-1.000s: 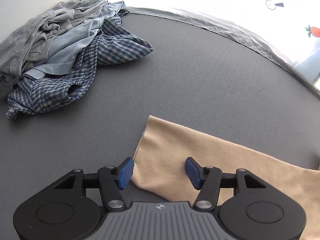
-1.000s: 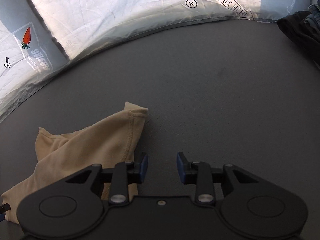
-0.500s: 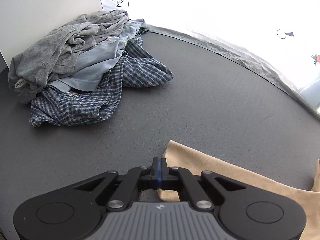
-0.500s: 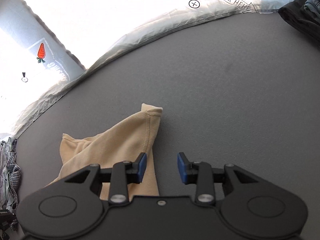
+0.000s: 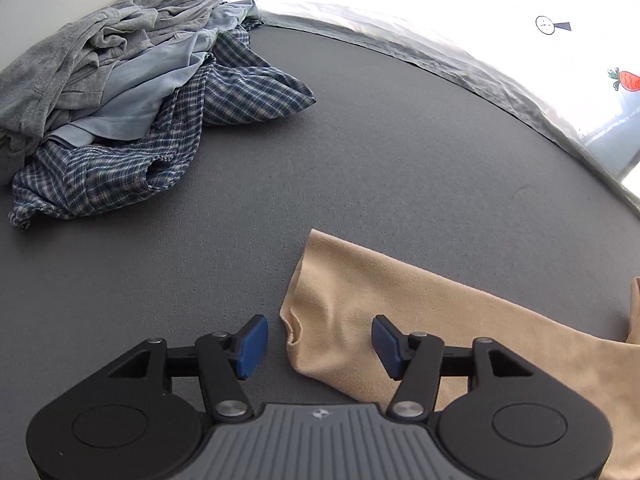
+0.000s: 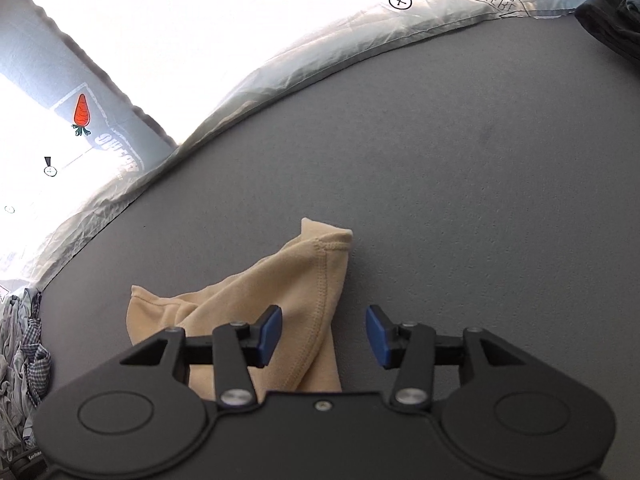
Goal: Fold clothes
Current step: 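Grasp the beige sleeve with the left tool and fold it across the body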
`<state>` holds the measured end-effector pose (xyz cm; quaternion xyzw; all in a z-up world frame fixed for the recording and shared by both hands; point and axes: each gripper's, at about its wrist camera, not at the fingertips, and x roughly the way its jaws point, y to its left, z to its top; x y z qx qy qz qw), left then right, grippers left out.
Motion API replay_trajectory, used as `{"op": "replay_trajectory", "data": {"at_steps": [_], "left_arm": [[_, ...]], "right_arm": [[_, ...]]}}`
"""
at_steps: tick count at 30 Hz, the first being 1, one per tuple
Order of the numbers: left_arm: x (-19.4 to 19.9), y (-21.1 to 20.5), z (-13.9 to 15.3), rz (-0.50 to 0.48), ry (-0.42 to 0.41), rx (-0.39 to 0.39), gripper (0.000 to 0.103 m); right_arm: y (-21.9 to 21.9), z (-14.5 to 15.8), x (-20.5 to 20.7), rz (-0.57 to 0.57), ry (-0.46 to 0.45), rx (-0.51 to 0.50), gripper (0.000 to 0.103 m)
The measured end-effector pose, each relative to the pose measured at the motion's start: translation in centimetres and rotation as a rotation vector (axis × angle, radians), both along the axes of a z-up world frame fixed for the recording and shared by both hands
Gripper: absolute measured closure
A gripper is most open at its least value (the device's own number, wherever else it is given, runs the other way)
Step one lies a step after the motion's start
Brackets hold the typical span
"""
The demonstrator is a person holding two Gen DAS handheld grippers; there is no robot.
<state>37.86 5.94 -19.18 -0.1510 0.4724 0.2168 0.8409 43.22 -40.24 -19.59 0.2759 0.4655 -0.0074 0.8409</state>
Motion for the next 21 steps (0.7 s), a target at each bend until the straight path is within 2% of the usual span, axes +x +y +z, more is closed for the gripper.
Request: {"op": "replay_trajectory", "data": {"at_steps": [3, 4, 5, 6, 8, 11, 13, 15, 17, 19, 21], "left_arm": [[0.3, -0.6, -0.1, -0.011, -0.026, 0.033, 0.048], [0.3, -0.7, -0.1, -0.014, -0.036, 0.041, 0.062], [0.3, -0.7, 0.0, -0.010, -0.044, 0.054, 0.092], [0.3, -0.8, 0.2, -0.005, -0.051, 0.066, 0.100], [0.2, -0.7, 0.4, 0.013, -0.064, 0.075, 0.100], [-0.2, -0.3, 1.1, 0.054, -0.090, 0.062, 0.100], [-0.8, -0.2, 2.6, 0.073, -0.134, 0.061, 0.100], [-1.6, -0.2, 4.5, 0.080, -0.176, 0.091, 0.100], [-2.3, -0.2, 6.5, 0.087, -0.218, 0.123, 0.100], [-2.8, -0.1, 7.5, 0.087, -0.226, 0.155, 0.100], [-3.1, 0.4, 7.3, 0.096, -0.205, 0.146, 0.100]], "right_arm": [[0.1, 0.0, 0.0, 0.011, -0.007, -0.016, 0.055], [0.1, 0.0, 0.0, 0.015, -0.010, -0.021, 0.055], [0.1, 0.0, 0.1, 0.014, -0.013, -0.016, 0.055], [0.0, -0.2, 0.3, 0.015, -0.017, -0.004, 0.055], [0.0, -0.5, 1.0, 0.027, -0.028, 0.018, 0.056], [0.4, -0.3, 1.9, 0.059, -0.058, 0.032, 0.096], [1.2, 0.8, 2.2, 0.092, -0.100, 0.029, 0.096], [2.2, 1.9, 2.5, 0.127, -0.144, 0.026, 0.096], [3.4, 1.6, 3.1, 0.162, -0.124, 0.011, 0.096], [4.6, 1.0, 3.8, 0.198, -0.087, -0.008, 0.094], [5.7, 0.0, 4.4, 0.223, -0.048, -0.034, 0.083]]}}
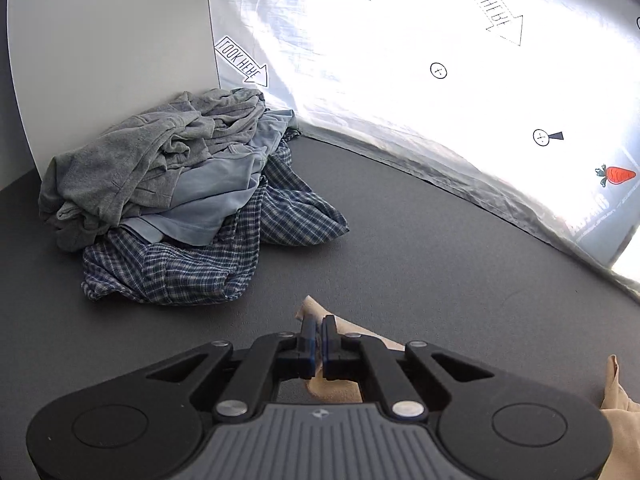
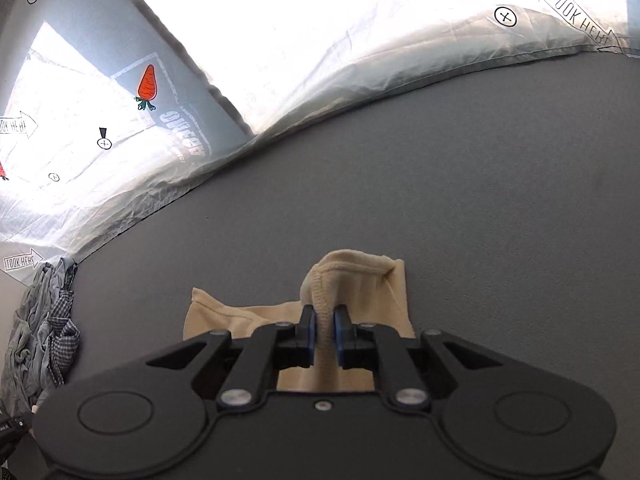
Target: Fold clothes
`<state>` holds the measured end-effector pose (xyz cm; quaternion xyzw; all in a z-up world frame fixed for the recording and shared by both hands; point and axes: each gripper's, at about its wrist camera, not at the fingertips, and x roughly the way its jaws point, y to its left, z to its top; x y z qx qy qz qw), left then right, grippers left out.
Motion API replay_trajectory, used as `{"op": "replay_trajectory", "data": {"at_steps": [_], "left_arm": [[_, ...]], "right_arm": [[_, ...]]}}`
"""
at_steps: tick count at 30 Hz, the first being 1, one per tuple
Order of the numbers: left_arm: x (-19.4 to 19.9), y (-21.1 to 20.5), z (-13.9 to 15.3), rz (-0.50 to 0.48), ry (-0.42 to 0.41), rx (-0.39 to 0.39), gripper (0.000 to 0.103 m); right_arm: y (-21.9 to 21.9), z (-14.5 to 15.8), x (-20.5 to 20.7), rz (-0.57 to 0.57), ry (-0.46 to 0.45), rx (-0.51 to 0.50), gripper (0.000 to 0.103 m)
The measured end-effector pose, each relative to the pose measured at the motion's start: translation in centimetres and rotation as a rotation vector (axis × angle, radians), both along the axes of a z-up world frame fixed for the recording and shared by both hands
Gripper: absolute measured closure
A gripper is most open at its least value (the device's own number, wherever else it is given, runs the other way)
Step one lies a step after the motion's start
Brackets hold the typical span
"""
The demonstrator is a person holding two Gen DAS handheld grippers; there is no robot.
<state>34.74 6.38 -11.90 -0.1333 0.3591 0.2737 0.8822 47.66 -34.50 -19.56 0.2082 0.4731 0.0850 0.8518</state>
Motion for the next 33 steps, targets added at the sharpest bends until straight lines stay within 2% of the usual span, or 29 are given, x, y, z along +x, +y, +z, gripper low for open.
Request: {"op": "replay_trajectory", "data": {"at_steps": [2, 3, 5, 8, 11, 14, 16, 19, 20, 22, 24, 28, 31, 33], "left_arm": [[-0.2, 0.4, -0.7, 0.008, 0.025, -0.025, 0.100], [-0.4, 0.5, -1.1, 0.012, 0.037, -0.038, 0.100], [-0.9, 0.1, -0.9, -0.001, 0.005, -0.064, 0.100], [-0.6, -1.5, -0.3, -0.059, -0.026, -0.073, 0.100], [0.3, -4.1, 0.2, -0.160, -0.048, -0.109, 0.100], [1.2, -8.1, -0.1, -0.292, -0.044, -0.174, 0.100], [1.6, -10.6, -0.6, -0.378, -0.025, -0.225, 0.100], [2.2, -15.3, -3.2, -0.523, 0.073, -0.323, 0.099], [2.3, -16.8, -4.3, -0.564, 0.121, -0.349, 0.096], [2.1, -18.5, -5.8, -0.614, 0.195, -0.372, 0.095], [1.6, -19.3, -6.6, -0.624, 0.251, -0.389, 0.086], [0.7, -18.3, -6.4, -0.587, 0.280, -0.441, 0.062], [0.3, -17.0, -6.4, -0.520, 0.329, -0.446, 0.058], [0.3, -15.8, -6.6, -0.453, 0.366, -0.453, 0.054]], "right_arm": [[0.6, -0.5, 0.1, -0.005, 0.002, -0.025, 0.078], [0.7, -0.1, 0.0, 0.000, 0.007, -0.032, 0.071], [0.6, 0.7, -0.5, 0.004, 0.006, -0.038, 0.063], [-0.5, 1.7, -1.6, -0.016, -0.003, -0.014, 0.060], [-2.8, 2.0, -3.2, -0.092, 0.020, 0.091, 0.061], [-4.9, 2.1, -5.7, -0.160, 0.028, 0.201, 0.076], [-5.9, 2.0, -7.5, -0.194, 0.034, 0.264, 0.081], [-6.7, 1.5, -10.2, -0.225, 0.051, 0.322, 0.082], [-6.8, 1.3, -11.0, -0.230, 0.062, 0.333, 0.082], [-6.8, 0.8, -12.2, -0.238, 0.084, 0.380, 0.082], [-6.7, 0.3, -13.3, -0.243, 0.102, 0.447, 0.082], [-5.3, -0.7, -13.6, -0.219, 0.122, 0.619, 0.081], [-3.3, -1.3, -12.6, -0.170, 0.139, 0.711, 0.081], [-1.4, -1.2, -11.4, -0.115, 0.144, 0.712, 0.081]]}}
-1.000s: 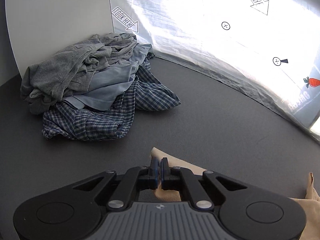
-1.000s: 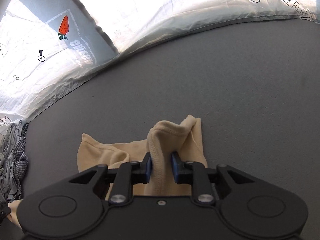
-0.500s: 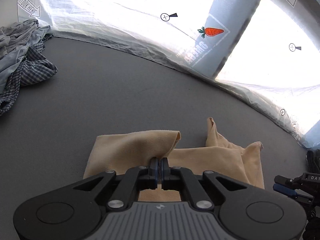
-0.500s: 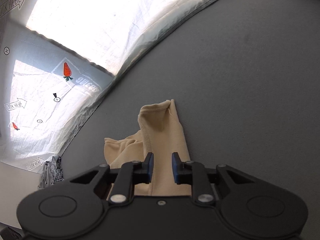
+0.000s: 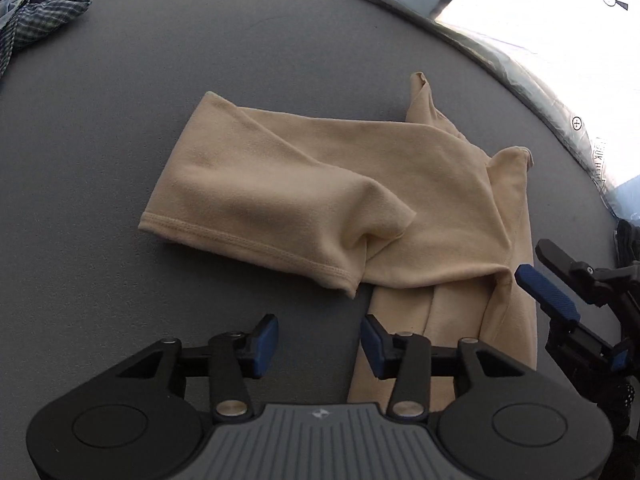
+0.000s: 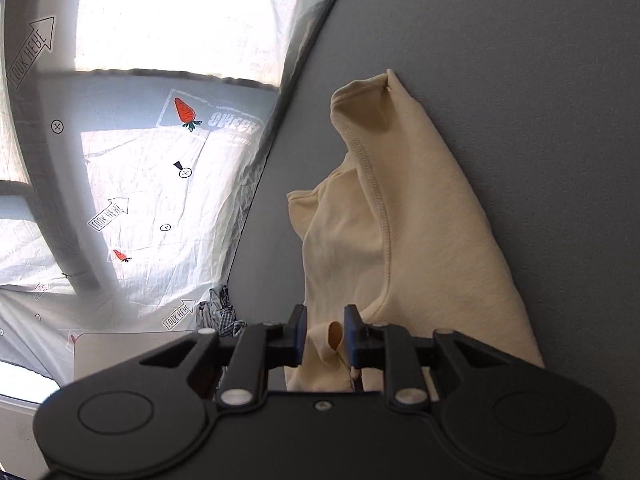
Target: Fold clothes
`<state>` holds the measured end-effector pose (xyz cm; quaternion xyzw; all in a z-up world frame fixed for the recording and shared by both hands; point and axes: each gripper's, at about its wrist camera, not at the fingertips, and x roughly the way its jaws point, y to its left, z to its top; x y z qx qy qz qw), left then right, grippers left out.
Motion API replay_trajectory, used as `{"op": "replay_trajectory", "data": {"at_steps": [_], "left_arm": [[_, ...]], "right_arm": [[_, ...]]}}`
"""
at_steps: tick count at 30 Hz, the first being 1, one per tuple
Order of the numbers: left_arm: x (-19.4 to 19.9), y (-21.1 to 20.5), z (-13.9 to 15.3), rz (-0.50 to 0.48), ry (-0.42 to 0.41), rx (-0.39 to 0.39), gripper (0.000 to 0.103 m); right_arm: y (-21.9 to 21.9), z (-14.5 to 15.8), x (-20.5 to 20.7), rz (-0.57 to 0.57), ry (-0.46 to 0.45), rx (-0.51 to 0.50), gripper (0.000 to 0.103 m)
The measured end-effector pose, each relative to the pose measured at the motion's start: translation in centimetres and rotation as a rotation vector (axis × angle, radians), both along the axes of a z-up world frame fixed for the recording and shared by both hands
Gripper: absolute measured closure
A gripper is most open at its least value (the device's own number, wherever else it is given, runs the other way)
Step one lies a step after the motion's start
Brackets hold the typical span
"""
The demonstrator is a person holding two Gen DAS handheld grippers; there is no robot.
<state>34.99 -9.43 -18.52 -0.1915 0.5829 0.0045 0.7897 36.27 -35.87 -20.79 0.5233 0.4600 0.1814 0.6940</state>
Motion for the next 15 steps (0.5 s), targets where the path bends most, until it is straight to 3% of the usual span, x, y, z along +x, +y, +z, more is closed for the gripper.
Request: {"op": "replay_trajectory", "data": {"at_steps": [4, 8, 15], "left_arm": [[0.0, 1.8, -0.2, 0.057, 0.016, -0.044, 0.051], [0.5, 2.3, -0.3, 0.073, 0.027, -0.063, 0.044], [0.9, 2.3, -0.5, 0.073, 0.028, -0.100, 0.035]], "right_arm": [[3.6, -0.3, 2.5, 0.105, -0.001, -0.019, 0.080], [6.5, -1.0, 4.5, 0.189, 0.033, -0.112, 0.071], [8.6, -1.4, 5.5, 0.250, 0.031, -0.191, 0.070]]}}
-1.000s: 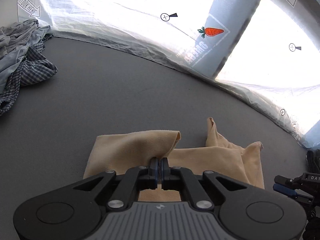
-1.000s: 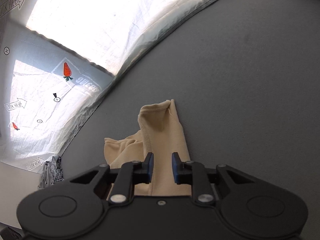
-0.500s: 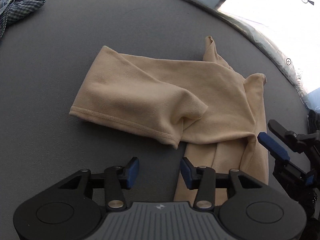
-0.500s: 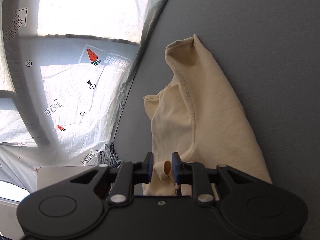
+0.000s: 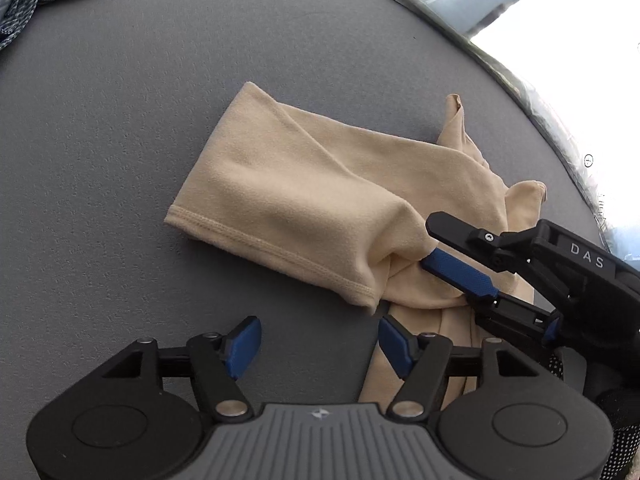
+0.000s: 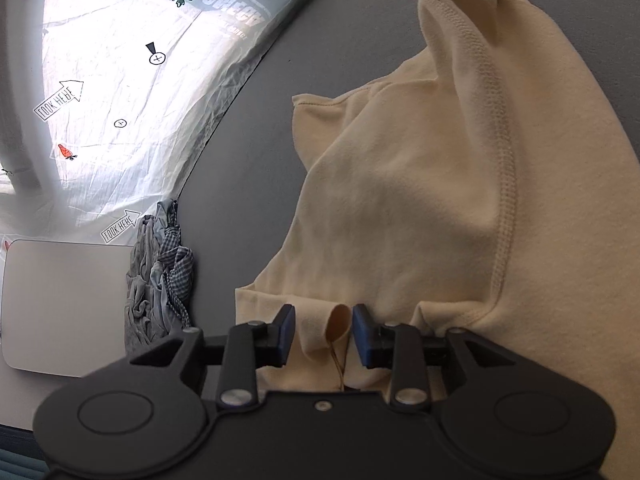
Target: Fold clothes
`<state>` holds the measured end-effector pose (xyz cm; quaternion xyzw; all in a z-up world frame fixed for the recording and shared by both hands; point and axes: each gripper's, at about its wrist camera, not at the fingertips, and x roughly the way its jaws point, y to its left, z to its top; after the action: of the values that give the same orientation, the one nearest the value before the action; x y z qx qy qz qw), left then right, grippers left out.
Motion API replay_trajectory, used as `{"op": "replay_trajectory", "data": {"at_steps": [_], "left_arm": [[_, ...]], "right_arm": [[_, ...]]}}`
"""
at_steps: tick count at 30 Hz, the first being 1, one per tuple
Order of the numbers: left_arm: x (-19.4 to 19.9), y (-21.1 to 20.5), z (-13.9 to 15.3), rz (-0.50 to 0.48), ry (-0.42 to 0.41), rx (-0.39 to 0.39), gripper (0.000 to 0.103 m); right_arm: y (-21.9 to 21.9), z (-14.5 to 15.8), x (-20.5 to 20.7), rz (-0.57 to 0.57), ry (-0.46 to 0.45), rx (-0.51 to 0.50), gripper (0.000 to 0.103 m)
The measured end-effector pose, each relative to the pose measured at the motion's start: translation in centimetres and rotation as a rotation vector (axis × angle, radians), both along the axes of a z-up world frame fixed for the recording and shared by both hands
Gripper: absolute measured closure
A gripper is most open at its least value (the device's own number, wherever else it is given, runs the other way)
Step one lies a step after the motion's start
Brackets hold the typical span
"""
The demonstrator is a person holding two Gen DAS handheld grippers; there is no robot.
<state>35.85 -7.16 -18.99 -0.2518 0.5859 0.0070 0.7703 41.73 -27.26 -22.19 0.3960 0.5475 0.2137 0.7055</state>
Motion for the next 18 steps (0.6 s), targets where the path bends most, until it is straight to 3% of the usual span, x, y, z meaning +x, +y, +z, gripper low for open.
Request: {"op": "replay_trajectory", "data": {"at_steps": [2, 4, 6, 9, 18], "left_arm": [[0.1, 0.0, 0.0, 0.003, 0.002, -0.009, 0.032], [0.1, 0.0, 0.0, 0.004, 0.000, -0.010, 0.031], [0.0, -0.1, 0.0, 0.004, -0.001, -0.012, 0.030], [0.0, -0.1, 0.0, 0.004, -0.004, -0.015, 0.030], [-0.1, -0.4, 0.0, -0.001, -0.012, -0.011, 0.024]], "right_arm": [[0.0, 0.0, 0.0, 0.001, -0.005, 0.005, 0.071], [-0.1, 0.0, -0.1, 0.002, -0.012, 0.014, 0.078], [-0.2, 0.0, -0.2, 0.005, -0.018, 0.027, 0.092], [-0.5, 0.0, -0.6, -0.009, -0.022, 0.029, 0.100], [-3.5, 0.9, -3.1, -0.096, -0.051, 0.024, 0.103]]}}
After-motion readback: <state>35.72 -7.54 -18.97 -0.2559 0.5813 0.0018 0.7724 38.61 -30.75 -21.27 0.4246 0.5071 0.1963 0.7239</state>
